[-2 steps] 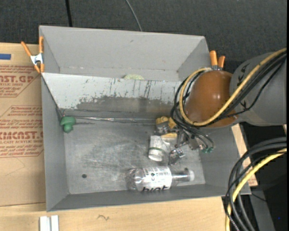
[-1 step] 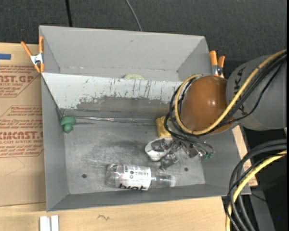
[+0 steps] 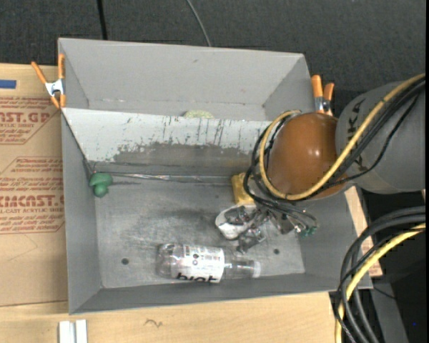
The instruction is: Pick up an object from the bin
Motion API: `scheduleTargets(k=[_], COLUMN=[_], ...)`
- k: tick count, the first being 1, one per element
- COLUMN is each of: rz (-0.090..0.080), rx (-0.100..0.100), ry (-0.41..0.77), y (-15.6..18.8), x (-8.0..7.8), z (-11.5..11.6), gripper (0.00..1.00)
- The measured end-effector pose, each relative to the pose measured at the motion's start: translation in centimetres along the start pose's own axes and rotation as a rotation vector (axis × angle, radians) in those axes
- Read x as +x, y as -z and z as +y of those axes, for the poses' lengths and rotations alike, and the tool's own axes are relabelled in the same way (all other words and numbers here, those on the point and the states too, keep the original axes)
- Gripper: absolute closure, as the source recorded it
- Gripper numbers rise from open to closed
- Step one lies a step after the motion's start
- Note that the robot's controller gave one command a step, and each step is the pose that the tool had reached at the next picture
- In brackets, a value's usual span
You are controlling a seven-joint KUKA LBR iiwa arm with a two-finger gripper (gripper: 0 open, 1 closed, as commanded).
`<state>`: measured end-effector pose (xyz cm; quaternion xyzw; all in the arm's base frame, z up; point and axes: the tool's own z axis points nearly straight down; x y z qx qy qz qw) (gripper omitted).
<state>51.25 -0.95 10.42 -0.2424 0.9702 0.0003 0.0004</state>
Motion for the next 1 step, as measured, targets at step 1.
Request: scheduleTargets(k=[1], rz=[-0.004], rx=[0.002], ry=[-0.01], y=[14.48], x=[-4.75], z=[-0.48], gripper=[1.0])
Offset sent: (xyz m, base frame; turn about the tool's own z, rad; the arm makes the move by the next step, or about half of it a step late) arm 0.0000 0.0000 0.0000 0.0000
